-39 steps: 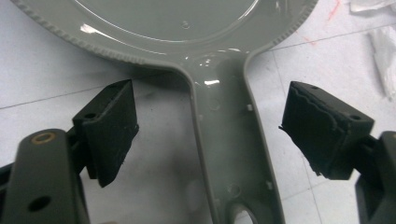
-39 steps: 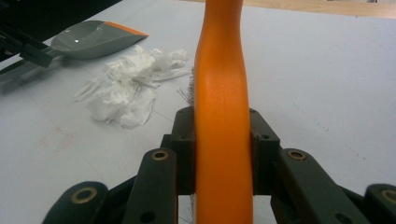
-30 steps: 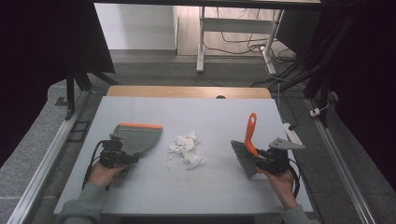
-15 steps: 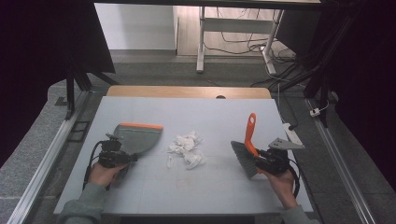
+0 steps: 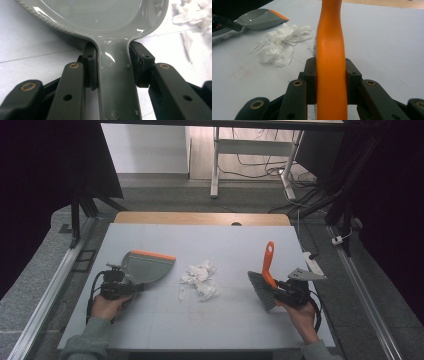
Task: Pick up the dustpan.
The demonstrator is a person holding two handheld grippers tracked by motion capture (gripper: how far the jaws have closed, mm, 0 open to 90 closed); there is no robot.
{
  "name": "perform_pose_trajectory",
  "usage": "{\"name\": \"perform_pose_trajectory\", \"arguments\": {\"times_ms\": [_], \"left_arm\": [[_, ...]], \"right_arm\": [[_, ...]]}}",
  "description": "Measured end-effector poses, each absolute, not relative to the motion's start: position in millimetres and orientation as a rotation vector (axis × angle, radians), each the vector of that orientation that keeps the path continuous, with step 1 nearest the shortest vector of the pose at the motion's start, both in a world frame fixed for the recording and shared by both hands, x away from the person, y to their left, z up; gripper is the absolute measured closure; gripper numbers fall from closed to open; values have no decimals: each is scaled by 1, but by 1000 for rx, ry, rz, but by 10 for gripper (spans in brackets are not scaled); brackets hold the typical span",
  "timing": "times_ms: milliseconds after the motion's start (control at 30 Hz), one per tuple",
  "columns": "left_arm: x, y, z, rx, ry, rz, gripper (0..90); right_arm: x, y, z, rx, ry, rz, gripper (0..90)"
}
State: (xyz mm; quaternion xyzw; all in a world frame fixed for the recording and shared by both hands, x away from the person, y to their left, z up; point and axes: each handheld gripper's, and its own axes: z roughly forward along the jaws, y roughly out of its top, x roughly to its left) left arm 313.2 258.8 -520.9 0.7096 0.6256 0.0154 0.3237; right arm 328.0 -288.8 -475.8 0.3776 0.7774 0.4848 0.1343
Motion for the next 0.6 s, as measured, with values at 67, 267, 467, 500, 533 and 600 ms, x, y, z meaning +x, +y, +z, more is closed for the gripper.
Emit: {"name": "perform_pose_trajectory", "arguments": {"times_ms": [67, 267, 467, 500, 533, 600], "left_arm": [[312, 260, -520, 1858, 1629, 54, 617], [310, 260, -519, 1876, 1606, 92, 618], [307, 263, -514, 1860, 1567, 131, 618], [306, 264, -513, 1857, 1563, 138, 618], [306, 265, -512, 1854, 1556, 144, 618], [305, 266, -510, 1842, 1549, 151, 618]], "right_arm": [[328, -289, -476, 1093, 2255, 1404, 690], [328, -289, -476, 1095, 2253, 1406, 690], [328, -289, -476, 1094, 2252, 1409, 690], [328, -289, -476, 1095, 2252, 1407, 690], [328, -289, -476, 1094, 2253, 1406, 690], [328, -289, -476, 1094, 2252, 1406, 690]]}}
